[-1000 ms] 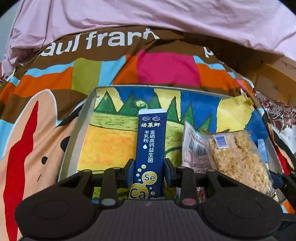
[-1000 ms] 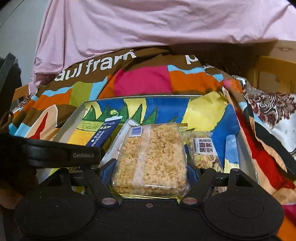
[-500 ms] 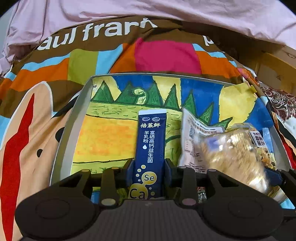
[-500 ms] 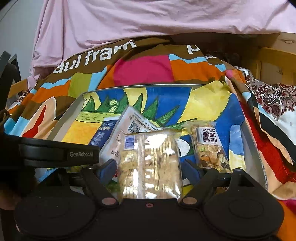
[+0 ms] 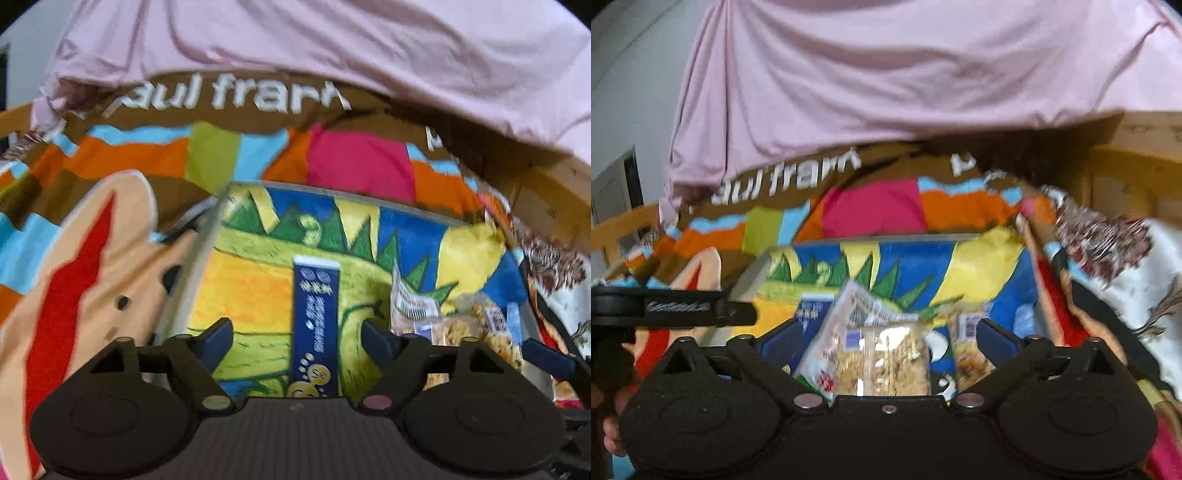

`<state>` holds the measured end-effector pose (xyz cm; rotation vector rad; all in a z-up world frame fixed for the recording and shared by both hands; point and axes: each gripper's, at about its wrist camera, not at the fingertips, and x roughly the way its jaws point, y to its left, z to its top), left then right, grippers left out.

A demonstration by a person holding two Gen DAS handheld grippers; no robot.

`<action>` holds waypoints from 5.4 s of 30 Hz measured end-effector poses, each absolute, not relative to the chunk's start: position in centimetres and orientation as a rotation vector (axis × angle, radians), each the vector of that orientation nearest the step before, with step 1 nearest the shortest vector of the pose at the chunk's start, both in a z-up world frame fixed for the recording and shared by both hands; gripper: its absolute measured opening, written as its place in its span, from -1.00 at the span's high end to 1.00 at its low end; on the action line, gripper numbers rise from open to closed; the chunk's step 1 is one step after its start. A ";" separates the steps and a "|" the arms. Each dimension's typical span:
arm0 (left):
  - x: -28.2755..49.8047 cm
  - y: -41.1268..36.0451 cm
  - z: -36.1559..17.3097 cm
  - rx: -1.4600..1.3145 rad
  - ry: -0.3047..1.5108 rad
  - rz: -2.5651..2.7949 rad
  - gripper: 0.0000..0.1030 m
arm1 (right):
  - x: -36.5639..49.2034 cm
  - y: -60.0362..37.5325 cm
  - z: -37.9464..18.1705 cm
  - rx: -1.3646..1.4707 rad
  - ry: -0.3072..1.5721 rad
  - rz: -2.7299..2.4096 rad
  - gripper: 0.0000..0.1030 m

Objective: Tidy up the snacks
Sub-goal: 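Release the blue stick into the tray with the left gripper while the right releases the rice-crisp block, then move both grippers back over the remaining snacks beside the tray, then grasp the green stick with the left gripper while the right grasps the brown jerky bag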

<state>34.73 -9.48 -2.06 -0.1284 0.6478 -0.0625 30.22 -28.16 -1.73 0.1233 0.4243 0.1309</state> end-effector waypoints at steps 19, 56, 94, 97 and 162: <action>23.0 -5.0 5.0 -0.215 0.483 -0.062 -0.99 | 16.1 -27.5 5.6 0.053 0.149 0.095 -0.99; 10.3 -4.2 -0.7 -0.071 0.580 -0.231 -0.99 | 5.4 -24.7 0.3 -0.093 0.481 -0.037 -0.99; 17.8 -11.5 -5.5 0.105 0.699 -0.427 -0.99 | 19.5 -28.7 -3.8 -0.127 0.572 0.115 -0.94; 18.7 -12.2 -5.9 0.139 0.694 -0.447 -0.99 | 20.8 -29.1 -4.8 -0.088 0.617 0.113 -0.86; 22.8 -15.4 -7.5 0.109 0.838 -0.476 -0.12 | 21.2 -33.2 -6.0 0.172 0.866 0.151 0.05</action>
